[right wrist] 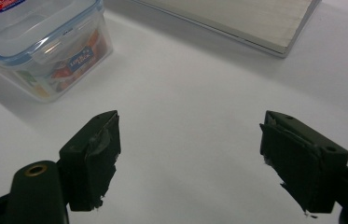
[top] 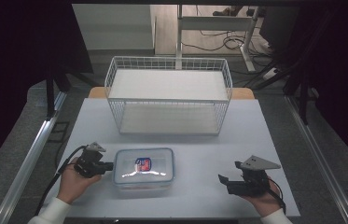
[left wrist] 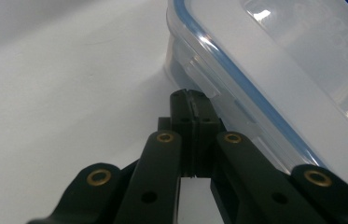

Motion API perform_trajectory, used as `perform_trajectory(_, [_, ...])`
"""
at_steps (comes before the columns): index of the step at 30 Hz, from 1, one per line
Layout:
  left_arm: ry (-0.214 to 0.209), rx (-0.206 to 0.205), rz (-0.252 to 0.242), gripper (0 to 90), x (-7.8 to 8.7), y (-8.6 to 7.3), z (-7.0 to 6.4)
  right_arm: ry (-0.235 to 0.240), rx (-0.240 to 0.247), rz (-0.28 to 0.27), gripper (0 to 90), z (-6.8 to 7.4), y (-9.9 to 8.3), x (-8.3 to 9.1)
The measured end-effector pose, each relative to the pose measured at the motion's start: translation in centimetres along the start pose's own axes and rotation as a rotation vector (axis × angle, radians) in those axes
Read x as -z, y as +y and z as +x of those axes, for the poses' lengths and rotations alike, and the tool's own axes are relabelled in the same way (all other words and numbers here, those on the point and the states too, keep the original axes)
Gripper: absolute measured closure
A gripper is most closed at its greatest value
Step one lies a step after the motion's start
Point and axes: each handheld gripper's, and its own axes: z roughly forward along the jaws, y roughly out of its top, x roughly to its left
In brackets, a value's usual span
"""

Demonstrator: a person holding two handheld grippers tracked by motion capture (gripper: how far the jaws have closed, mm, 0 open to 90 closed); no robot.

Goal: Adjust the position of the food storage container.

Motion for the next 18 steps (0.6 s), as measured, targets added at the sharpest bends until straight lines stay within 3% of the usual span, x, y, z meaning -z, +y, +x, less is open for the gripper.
perform_trajectory(10, [-0.015,-0.017,0.001,90.0,-1.1,1.4,-1.1,0.002,0.001,0.001,20.0,0.0,0.1,-0.1])
perform_trajectory(18, [-0.043,-0.038,0.000,90.0,-2.6,3.3,-3.0,0.003,0.002,0.002,20.0,0.0,0.1,-0.2])
